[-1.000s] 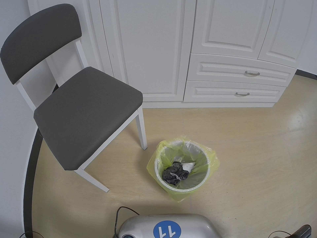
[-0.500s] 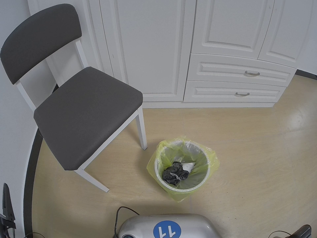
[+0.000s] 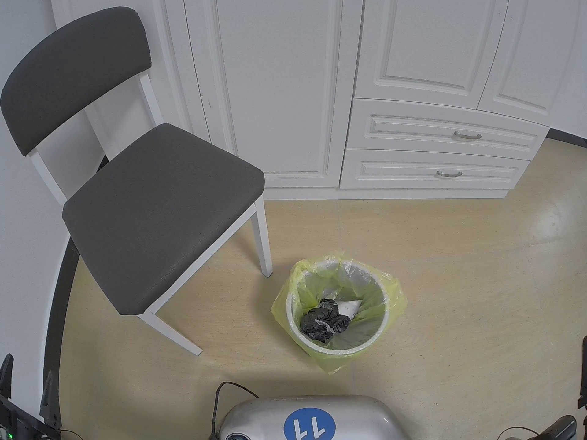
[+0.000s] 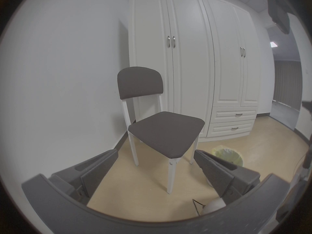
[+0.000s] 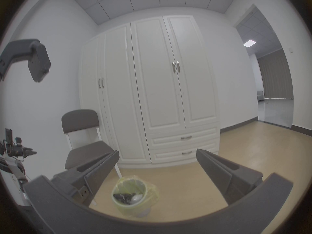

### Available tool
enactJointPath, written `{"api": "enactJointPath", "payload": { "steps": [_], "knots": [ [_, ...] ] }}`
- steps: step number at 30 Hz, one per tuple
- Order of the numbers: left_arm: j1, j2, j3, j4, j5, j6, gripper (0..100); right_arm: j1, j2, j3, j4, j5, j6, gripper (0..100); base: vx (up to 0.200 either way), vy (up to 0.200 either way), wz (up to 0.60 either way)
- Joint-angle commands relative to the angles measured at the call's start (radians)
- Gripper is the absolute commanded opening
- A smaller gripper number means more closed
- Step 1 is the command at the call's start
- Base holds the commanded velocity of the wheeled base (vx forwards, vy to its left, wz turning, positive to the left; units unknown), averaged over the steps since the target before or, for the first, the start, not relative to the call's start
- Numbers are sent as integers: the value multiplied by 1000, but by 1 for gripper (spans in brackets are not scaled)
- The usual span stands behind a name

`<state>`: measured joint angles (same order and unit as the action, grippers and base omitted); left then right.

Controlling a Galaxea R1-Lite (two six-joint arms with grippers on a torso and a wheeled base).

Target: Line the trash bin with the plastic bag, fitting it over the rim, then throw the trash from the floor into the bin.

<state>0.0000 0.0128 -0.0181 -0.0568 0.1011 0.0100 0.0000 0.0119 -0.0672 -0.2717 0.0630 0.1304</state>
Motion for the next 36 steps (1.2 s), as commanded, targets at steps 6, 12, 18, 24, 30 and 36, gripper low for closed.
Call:
{"api": "enactJointPath", "payload": {
  "steps": [6, 12, 18, 24, 30, 36],
  "knots": [
    [0, -10, 17, 61, -116, -1, 100, -3, -12, 67, 97, -2, -34, 100, 0, 0, 0],
    [0, -10, 18, 57, -112, -7, 100, -3, -12, 67, 207, -34, -86, 100, 0, 0, 0],
    [0, -10, 18, 57, -113, -2, 100, -3, -12, 67, 209, -20, -115, 100, 0, 0, 0],
    [0, -10, 17, 57, -113, -2, 100, -3, -12, 67, 210, 69, -157, 100, 0, 0, 0],
    [0, -11, 18, 57, -112, -4, 100, -2, -12, 67, 220, -42, -186, 100, 0, 0, 0],
    [0, -11, 18, 57, -113, 2, 100, -2, -12, 63, 286, -66, -140, 100, 0, 0, 0]
  ]
}}
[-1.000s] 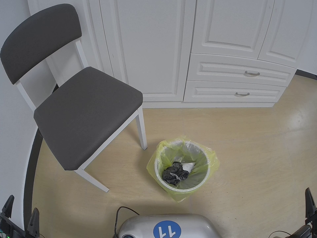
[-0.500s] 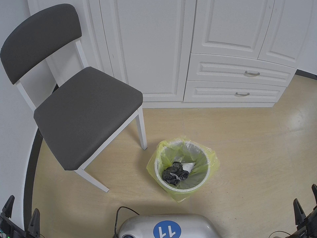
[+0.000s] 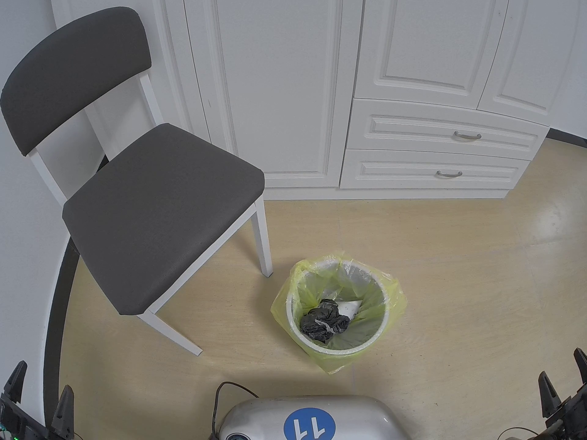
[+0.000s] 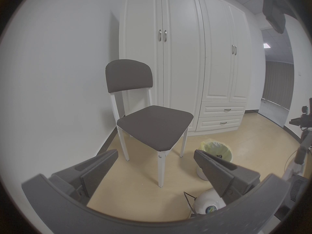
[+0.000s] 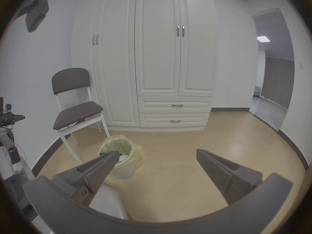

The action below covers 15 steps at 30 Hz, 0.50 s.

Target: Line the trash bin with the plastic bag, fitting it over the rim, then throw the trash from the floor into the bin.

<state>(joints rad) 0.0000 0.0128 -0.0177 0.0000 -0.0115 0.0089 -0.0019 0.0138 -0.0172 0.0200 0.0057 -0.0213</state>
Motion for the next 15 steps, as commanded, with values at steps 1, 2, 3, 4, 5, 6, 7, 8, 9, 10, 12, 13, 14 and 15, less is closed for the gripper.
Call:
{"api": "enactJointPath", "payload": {
  "steps": [1, 2, 3, 4, 5, 6, 7, 8, 9, 10, 12, 13, 14, 15],
  "knots": [
    [0, -11, 18, 0, -1, 6, 100, -1, -14, 17, -20, -9, 12, 100, 0, 0, 0],
    [0, -11, 16, 0, -1, 6, 100, 0, -14, 17, -20, -9, 14, 100, 0, 0, 0],
    [0, -11, 16, 2, -1, 5, 100, 0, -14, 17, -20, -9, 17, 100, 0, 0, 0],
    [0, -10, 18, 0, -2, 2, 100, 0, -14, 17, -22, -10, 26, 100, 0, 0, 0],
    [0, -10, 18, 0, -1, 0, 100, 0, -14, 17, -22, -10, 30, 100, 0, 0, 0],
    [0, -10, 18, 0, -1, 0, 100, 0, -14, 17, -23, -13, 35, 100, 0, 0, 0],
    [0, -11, 18, 0, -1, 0, 100, 0, -14, 17, -23, -13, 35, 100, 0, 0, 0],
    [0, -11, 18, 0, 1, -1, 100, 2, -14, 17, -23, -15, 27, 100, 0, 0, 0],
    [0, -10, 18, 0, 1, -1, 100, 2, -14, 17, -23, -15, 27, 100, 0, 0, 0],
    [0, -10, 18, 0, 1, -4, 100, 2, -14, 17, -23, -13, 27, 100, 0, 0, 0],
    [0, -10, 16, 0, 1, -6, 100, 2, -14, 17, -23, -15, 29, 100, 0, 0, 0],
    [0, -10, 16, 0, 1, -4, 100, 2, -14, 17, -23, -13, 29, 100, 0, 0, 0],
    [0, -10, 16, 0, 1, -4, 100, 2, -14, 17, -23, -13, 29, 100, 0, 0, 0],
    [0, -10, 18, 0, 1, 0, 100, 2, -14, 17, -23, -13, 29, 100, 0, 0, 0]
  ]
}}
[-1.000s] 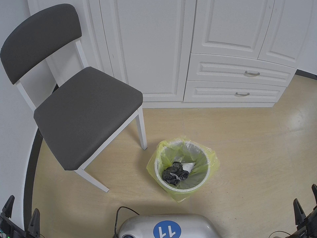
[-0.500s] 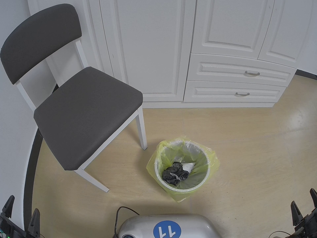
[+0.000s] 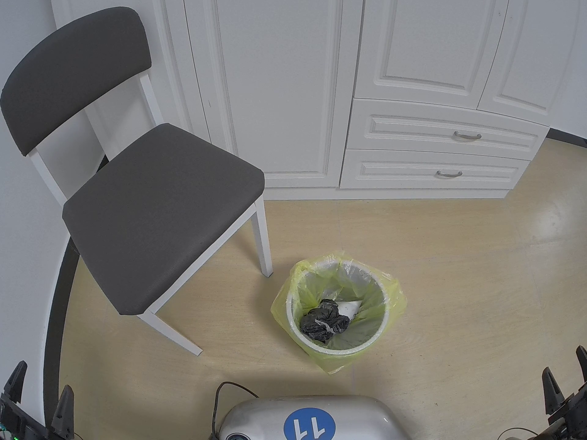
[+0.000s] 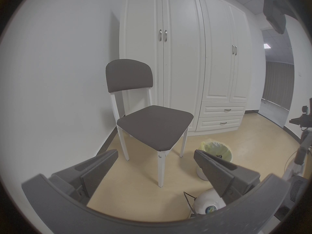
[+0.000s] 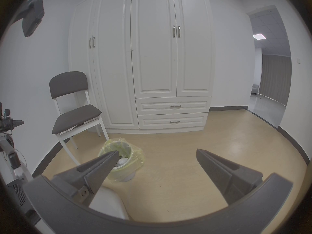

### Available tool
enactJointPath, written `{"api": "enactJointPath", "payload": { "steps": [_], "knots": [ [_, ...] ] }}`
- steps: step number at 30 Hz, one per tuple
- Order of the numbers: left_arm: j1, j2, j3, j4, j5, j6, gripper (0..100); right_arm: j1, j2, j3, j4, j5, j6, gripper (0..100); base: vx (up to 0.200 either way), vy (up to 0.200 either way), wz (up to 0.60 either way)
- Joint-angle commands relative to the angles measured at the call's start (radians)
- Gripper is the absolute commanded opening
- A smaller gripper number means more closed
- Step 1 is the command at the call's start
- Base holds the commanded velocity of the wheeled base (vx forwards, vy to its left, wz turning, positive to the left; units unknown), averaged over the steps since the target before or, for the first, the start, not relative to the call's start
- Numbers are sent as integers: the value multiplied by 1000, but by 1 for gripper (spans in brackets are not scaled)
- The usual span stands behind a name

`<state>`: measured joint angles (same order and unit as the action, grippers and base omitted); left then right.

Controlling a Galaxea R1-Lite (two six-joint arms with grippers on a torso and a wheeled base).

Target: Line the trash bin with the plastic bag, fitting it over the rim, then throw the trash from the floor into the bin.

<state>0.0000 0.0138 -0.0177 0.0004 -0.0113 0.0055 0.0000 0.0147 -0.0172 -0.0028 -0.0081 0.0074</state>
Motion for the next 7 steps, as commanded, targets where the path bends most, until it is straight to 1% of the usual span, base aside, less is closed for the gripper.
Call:
{"api": "enactJointPath", "payload": {
  "steps": [1, 7],
  "knots": [
    [0, -12, 18, 0, 1, 4, 100, 0, -15, 17, 0, 0, 0, 100, 0, 0, 0],
    [0, -11, 18, 0, 1, 1, 100, 0, -15, 17, 0, -1, 2, 100, 0, 0, 0]
  ]
}}
